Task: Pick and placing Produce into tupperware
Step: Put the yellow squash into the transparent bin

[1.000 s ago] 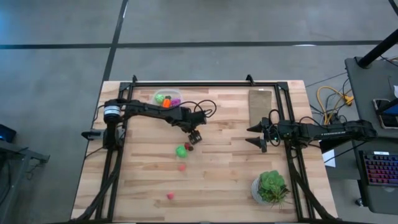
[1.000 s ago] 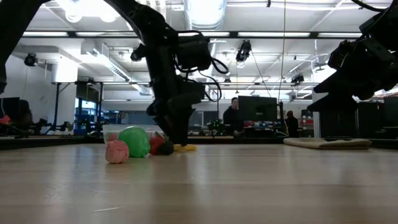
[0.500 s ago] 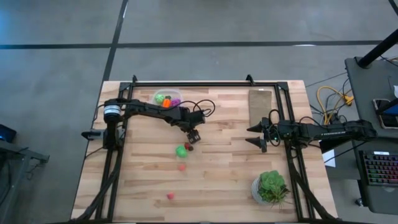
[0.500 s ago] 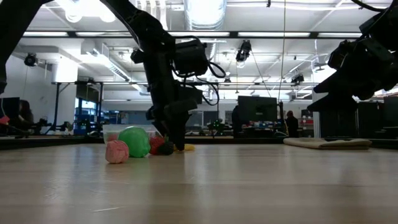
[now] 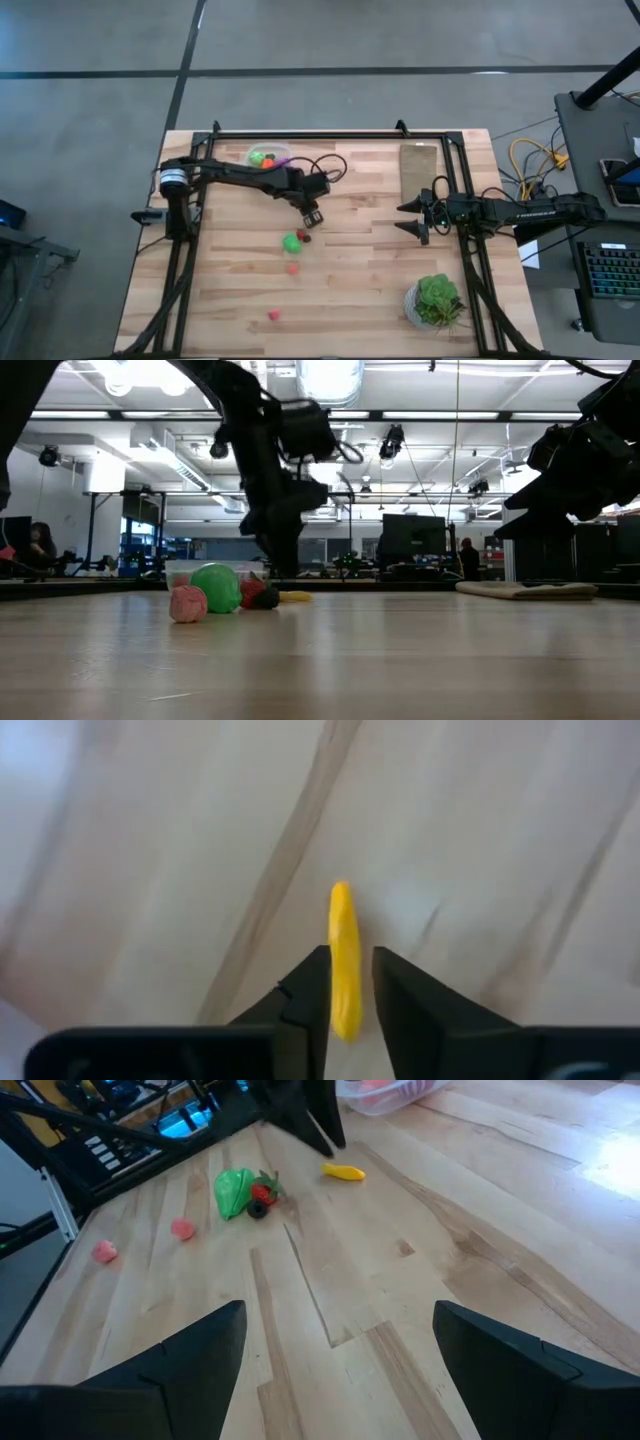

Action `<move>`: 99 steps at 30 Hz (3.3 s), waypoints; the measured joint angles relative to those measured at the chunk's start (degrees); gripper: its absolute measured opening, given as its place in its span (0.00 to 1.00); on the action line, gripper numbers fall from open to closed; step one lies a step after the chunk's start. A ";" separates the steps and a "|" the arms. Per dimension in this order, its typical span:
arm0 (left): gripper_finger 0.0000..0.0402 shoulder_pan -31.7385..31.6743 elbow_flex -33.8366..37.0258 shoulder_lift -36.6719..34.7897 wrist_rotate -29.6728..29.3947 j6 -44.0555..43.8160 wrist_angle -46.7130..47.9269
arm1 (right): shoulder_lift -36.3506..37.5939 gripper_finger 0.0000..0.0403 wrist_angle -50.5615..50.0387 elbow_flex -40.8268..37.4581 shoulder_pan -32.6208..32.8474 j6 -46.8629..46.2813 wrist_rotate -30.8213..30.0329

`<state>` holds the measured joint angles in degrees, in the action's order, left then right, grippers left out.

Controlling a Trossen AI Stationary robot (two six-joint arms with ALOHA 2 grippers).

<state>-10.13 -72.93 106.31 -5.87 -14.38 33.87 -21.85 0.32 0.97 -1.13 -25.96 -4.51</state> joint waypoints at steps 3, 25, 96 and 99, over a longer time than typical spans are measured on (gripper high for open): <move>0.12 -0.05 -0.40 -3.69 0.00 0.12 0.71 | 0.00 0.78 0.00 0.00 0.00 0.00 0.00; 0.42 -0.24 0.57 -2.30 0.29 11.74 -0.24 | -0.07 0.78 -0.02 0.02 0.00 0.00 0.00; 0.11 -1.14 -0.28 3.91 6.04 8.79 3.42 | -0.07 0.78 -0.04 0.02 -0.02 0.00 0.00; 0.11 -1.14 -1.89 3.65 6.97 8.24 4.72 | -0.07 0.78 -0.04 0.02 -0.01 0.00 0.00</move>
<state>-11.27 -74.82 109.95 1.10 -6.15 38.59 -21.91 0.27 0.99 -1.14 -25.96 -4.51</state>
